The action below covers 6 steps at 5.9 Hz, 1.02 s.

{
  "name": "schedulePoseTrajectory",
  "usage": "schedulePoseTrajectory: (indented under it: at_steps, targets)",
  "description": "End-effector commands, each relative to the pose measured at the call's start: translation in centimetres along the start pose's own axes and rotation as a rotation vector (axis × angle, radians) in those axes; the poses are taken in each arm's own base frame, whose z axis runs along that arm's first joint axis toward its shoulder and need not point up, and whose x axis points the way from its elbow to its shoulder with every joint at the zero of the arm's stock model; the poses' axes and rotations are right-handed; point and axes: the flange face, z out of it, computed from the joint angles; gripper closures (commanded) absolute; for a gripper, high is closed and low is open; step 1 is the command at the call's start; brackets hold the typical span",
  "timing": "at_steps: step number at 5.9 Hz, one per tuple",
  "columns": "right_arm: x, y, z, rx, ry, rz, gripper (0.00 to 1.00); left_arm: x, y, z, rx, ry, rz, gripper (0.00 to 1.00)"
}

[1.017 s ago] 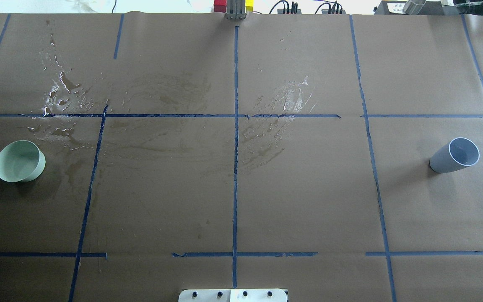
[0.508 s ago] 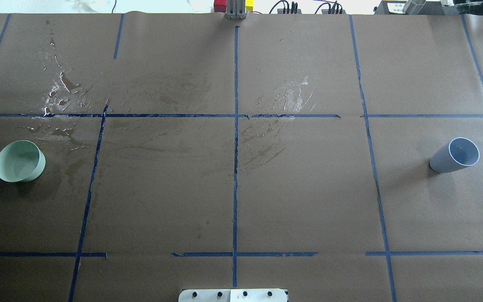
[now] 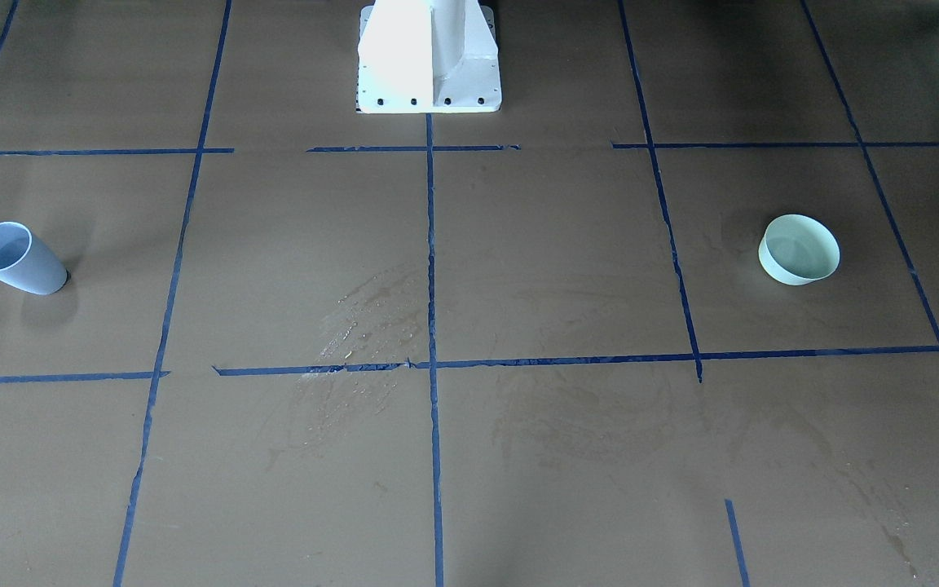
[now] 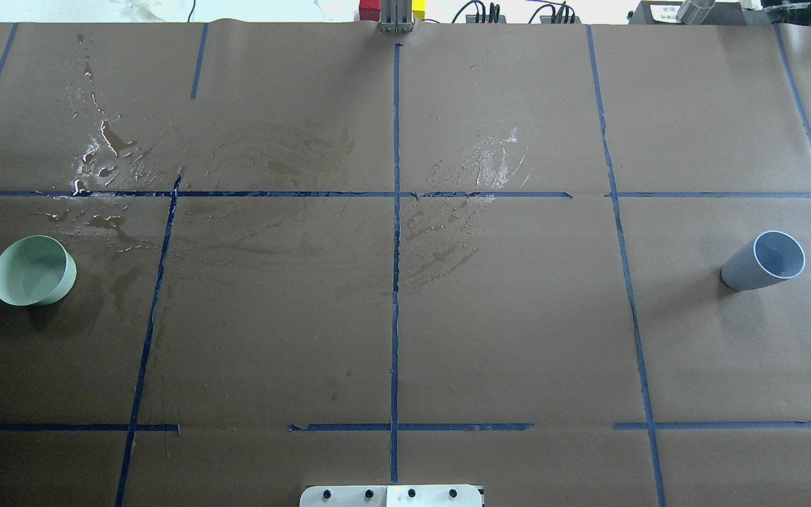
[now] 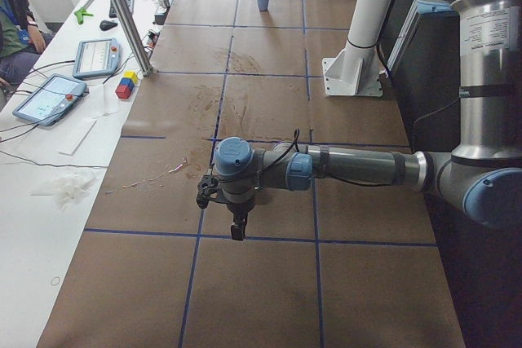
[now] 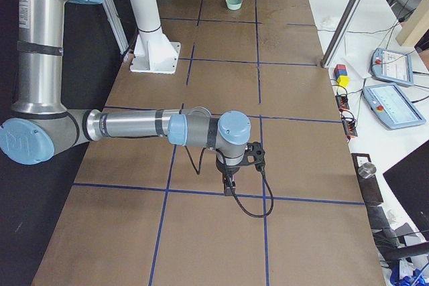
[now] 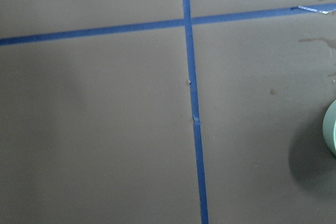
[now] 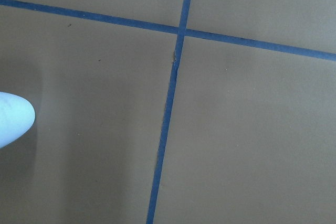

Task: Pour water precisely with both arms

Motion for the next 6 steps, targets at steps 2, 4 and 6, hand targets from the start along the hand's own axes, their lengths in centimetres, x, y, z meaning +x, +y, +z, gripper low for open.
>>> schedulePoseTrajectory:
  at_steps: [2,4,6]
  targets:
    - [-0.4,-0.9,-0.5,0.056,0.006,-0.037,0.00,1.9,-2.7,-2.0,0.054,0.009,0.053,0.00]
    - [-1.8,-1.5,-0.5,0.061,0.007,-0.078,0.00,5.9,-4.0,0.3,0.051,0.023,0.063,0.00]
    - [-2.0,-1.6,-0.3,0.059,0.005,-0.084,0.00,10.9,-3.5,6.0,0.085,0.079,-0.055,0.00]
